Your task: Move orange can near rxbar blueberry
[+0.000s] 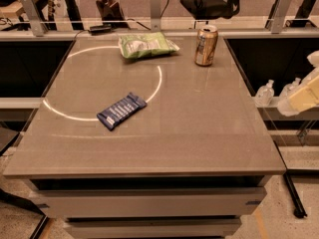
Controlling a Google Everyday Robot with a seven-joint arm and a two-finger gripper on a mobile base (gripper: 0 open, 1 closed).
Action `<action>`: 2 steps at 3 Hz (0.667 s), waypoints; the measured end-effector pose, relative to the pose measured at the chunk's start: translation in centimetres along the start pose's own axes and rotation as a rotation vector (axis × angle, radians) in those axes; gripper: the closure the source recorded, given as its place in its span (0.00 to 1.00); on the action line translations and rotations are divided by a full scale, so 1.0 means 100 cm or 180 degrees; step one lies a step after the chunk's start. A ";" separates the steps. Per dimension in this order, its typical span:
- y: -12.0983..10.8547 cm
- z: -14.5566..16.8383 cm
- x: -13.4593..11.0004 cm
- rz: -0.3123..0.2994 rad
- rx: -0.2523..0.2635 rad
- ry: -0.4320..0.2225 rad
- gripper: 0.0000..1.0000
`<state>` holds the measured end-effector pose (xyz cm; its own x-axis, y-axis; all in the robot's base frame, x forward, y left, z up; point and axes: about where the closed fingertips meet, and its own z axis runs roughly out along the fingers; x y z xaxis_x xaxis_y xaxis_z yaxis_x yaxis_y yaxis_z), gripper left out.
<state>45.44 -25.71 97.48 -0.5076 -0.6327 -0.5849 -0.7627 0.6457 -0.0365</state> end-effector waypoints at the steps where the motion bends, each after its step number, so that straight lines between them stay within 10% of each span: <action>1: 0.003 -0.004 -0.001 0.0290 0.0114 -0.0569 0.00; 2: 0.011 0.010 0.010 0.0472 0.0306 -0.0809 0.00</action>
Offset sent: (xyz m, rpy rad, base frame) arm 0.0167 -0.0180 -0.0241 0.2721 -0.3993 -0.3925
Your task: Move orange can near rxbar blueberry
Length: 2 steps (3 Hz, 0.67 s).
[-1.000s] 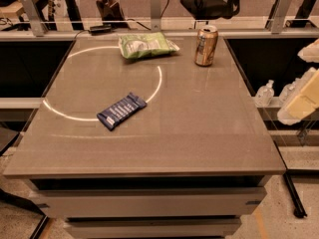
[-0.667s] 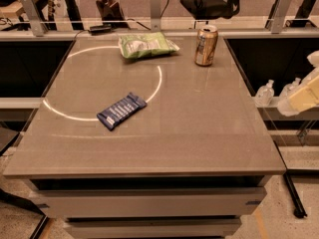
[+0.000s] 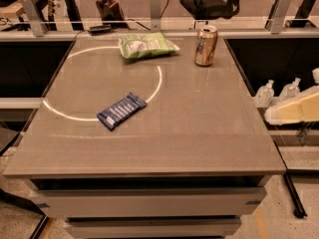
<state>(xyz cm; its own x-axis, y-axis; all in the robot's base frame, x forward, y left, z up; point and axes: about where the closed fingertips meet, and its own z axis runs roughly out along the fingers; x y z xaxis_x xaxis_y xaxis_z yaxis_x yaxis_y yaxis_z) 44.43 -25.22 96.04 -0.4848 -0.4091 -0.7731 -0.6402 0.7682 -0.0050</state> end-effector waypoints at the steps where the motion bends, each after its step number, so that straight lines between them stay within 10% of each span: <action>1: -0.001 0.027 0.018 0.0168 0.0192 -0.0175 0.00; 2: -0.013 0.058 0.030 0.0275 0.0370 -0.0389 0.00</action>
Offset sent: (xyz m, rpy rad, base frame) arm 0.0794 -0.0227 -0.0813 0.1094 -0.2803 -0.3313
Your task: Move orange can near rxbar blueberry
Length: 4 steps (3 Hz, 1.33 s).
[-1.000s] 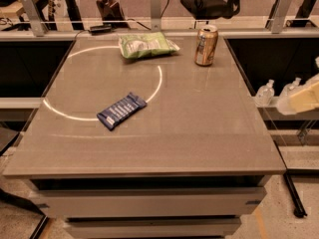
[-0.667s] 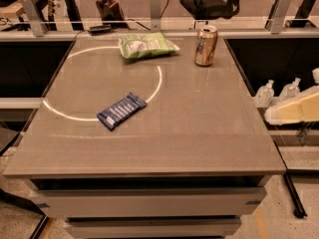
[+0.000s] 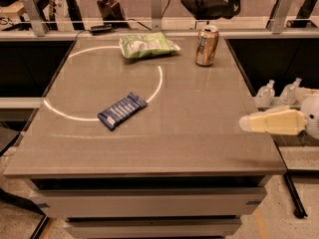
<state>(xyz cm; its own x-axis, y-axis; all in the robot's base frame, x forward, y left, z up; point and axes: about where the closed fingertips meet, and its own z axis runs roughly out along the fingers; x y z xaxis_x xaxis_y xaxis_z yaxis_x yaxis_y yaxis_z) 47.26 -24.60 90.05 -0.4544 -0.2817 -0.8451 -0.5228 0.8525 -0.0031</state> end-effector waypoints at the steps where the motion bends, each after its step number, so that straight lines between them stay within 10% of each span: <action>1: -0.017 0.000 -0.014 -0.0019 0.0243 -0.0147 0.00; 4: -0.014 0.044 -0.050 -0.0168 0.0178 -0.0336 0.00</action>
Offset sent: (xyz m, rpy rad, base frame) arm 0.0180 -0.0048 0.0122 -0.0075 -0.0542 -0.0482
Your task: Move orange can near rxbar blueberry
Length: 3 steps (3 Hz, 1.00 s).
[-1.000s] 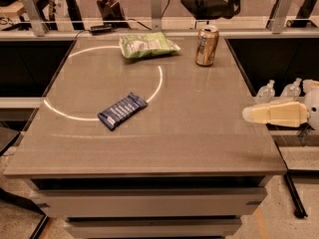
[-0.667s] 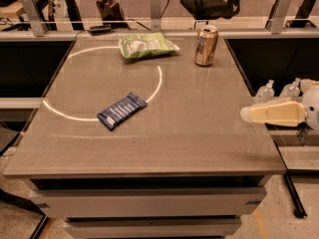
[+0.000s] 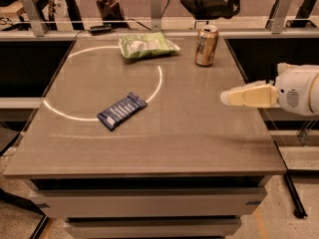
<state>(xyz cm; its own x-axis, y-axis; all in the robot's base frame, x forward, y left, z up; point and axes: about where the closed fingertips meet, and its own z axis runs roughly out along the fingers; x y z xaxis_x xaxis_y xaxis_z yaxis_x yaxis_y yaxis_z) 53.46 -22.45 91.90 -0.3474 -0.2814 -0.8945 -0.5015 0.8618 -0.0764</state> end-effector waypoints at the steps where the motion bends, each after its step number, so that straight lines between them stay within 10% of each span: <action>1: -0.002 0.032 -0.010 -0.0048 -0.0060 -0.0087 0.00; 3: -0.018 0.101 -0.024 0.0054 -0.0075 -0.0306 0.00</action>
Offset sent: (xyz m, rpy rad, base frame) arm 0.1029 0.0361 -0.0338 0.0747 -0.0654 0.0414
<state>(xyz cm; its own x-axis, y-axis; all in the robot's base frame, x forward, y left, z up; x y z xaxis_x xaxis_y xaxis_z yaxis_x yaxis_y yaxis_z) 63.19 -19.08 89.73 -0.2790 -0.2241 -0.9338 -0.5152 0.8556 -0.0514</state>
